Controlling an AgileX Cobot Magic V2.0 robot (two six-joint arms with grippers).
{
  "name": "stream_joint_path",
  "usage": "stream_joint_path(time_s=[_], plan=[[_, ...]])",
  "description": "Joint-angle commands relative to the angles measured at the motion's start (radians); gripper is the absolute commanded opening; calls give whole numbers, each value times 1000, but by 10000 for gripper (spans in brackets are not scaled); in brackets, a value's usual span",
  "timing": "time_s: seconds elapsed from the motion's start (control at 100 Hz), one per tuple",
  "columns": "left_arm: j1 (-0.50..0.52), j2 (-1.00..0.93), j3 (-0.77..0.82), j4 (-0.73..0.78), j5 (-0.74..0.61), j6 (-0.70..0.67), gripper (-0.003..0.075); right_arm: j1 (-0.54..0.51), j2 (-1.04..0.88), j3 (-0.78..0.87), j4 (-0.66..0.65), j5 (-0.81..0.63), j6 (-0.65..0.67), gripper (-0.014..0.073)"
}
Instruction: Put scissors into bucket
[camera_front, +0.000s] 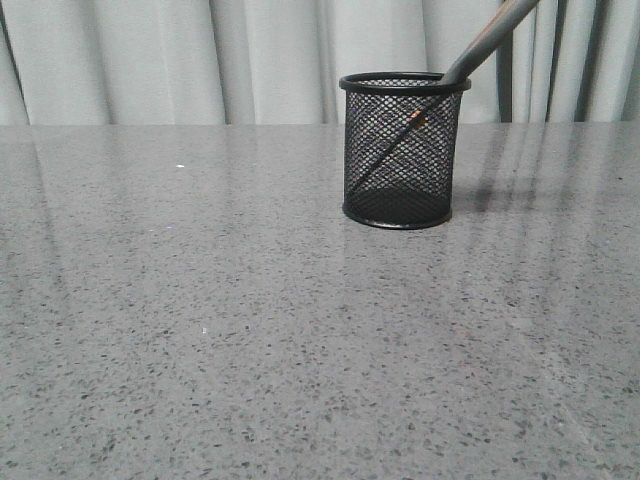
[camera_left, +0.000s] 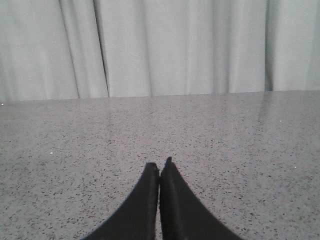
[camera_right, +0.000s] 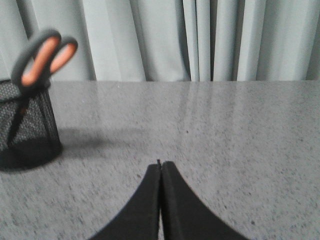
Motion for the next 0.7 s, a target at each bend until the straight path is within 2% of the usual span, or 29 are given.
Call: stream_joint_path(time_s=[0.0,0.09,0.13,0.18,0.69], plan=[[2,-26,29,-12,-72,-9,-21,-4,-27,25,-55,-91,13,-54],[2,-26,29,-12,-72,-9,-21,-4,-87,85,-55,-97,43,-54],[2,-26,29,-12,-72,-9,-21,-4,-120,82,-58,-19,45,-54],[2,-24,29,-12,-72,-9,-21,-10,-146,84,-74,-3,45,-54],[2,-24,29,-12,-72,-9,-21,-29,-142,84,-89,15,45,-54]])
